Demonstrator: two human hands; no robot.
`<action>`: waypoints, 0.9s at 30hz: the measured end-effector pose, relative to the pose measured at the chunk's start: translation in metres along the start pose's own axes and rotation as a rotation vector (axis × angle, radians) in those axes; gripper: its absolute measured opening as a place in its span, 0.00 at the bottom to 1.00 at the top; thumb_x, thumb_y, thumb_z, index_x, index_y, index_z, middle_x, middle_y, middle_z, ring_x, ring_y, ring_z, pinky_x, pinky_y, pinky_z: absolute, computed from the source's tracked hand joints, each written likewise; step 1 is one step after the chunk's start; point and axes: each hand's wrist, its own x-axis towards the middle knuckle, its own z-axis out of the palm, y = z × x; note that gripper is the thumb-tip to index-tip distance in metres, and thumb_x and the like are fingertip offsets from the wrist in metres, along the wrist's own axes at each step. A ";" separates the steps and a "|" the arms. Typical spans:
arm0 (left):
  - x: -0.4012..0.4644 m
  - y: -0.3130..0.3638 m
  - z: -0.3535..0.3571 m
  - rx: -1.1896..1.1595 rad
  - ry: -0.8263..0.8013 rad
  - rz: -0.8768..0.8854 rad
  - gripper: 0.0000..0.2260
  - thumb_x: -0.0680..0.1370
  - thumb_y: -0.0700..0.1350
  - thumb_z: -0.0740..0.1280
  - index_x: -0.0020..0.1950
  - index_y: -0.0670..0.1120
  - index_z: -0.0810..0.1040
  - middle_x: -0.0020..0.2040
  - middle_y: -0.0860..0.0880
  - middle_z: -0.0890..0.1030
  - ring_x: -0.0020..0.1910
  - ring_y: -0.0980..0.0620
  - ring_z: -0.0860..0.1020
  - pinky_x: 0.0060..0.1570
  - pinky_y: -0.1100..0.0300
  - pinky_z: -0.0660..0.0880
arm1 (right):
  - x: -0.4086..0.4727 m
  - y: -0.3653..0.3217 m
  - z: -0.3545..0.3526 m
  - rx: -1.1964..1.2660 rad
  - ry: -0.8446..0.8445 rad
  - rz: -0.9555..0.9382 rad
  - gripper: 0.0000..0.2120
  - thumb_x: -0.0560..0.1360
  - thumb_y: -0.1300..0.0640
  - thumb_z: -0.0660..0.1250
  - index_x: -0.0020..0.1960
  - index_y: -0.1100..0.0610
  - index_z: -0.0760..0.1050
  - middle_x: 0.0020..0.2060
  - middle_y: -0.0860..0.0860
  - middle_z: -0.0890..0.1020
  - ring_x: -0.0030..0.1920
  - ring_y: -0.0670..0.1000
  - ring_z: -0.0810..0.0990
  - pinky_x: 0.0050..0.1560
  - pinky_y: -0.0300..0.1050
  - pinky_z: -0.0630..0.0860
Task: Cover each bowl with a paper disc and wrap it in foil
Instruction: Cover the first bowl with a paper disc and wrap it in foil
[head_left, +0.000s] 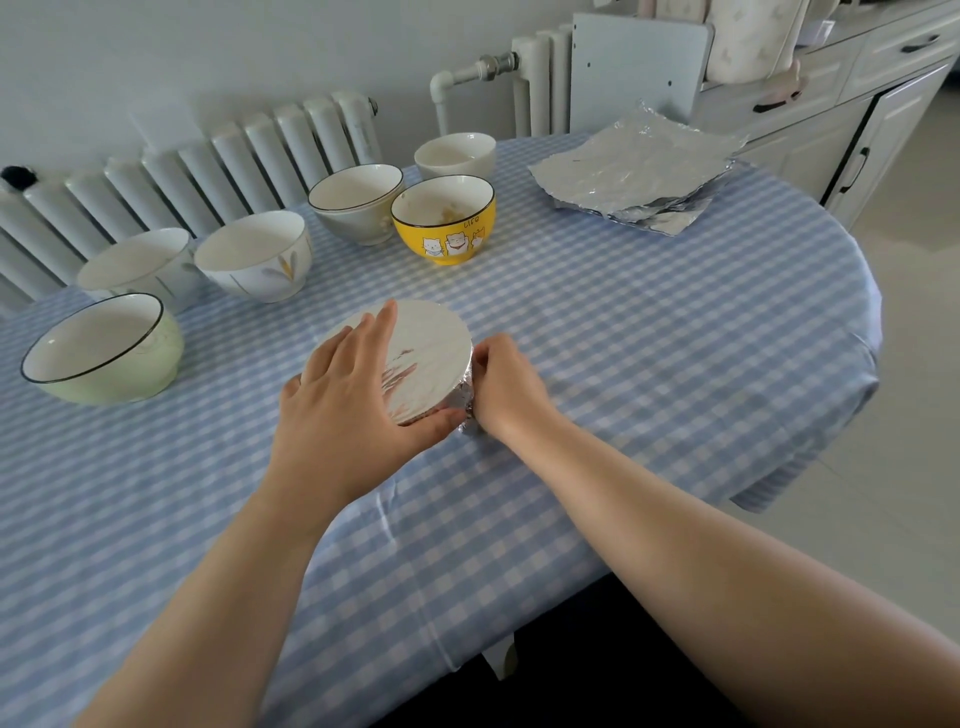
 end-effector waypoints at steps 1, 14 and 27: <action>0.000 0.000 0.000 -0.002 -0.003 0.000 0.53 0.61 0.79 0.54 0.80 0.56 0.45 0.79 0.51 0.59 0.78 0.48 0.56 0.71 0.42 0.61 | -0.001 0.000 -0.003 -0.060 -0.015 -0.023 0.04 0.79 0.59 0.56 0.52 0.54 0.68 0.39 0.44 0.72 0.38 0.44 0.71 0.32 0.39 0.62; 0.000 0.013 0.005 0.017 0.041 -0.114 0.51 0.64 0.78 0.56 0.80 0.56 0.44 0.81 0.49 0.51 0.79 0.45 0.50 0.71 0.39 0.58 | -0.009 -0.005 -0.008 0.503 0.137 -0.026 0.21 0.82 0.49 0.60 0.40 0.63 0.78 0.29 0.49 0.78 0.29 0.45 0.75 0.33 0.36 0.71; -0.002 0.015 0.008 -0.015 0.108 -0.126 0.52 0.64 0.79 0.57 0.80 0.54 0.47 0.81 0.46 0.48 0.78 0.41 0.53 0.69 0.37 0.60 | -0.007 -0.004 0.014 0.589 0.249 0.064 0.17 0.80 0.46 0.63 0.37 0.54 0.68 0.33 0.50 0.74 0.35 0.50 0.73 0.40 0.47 0.72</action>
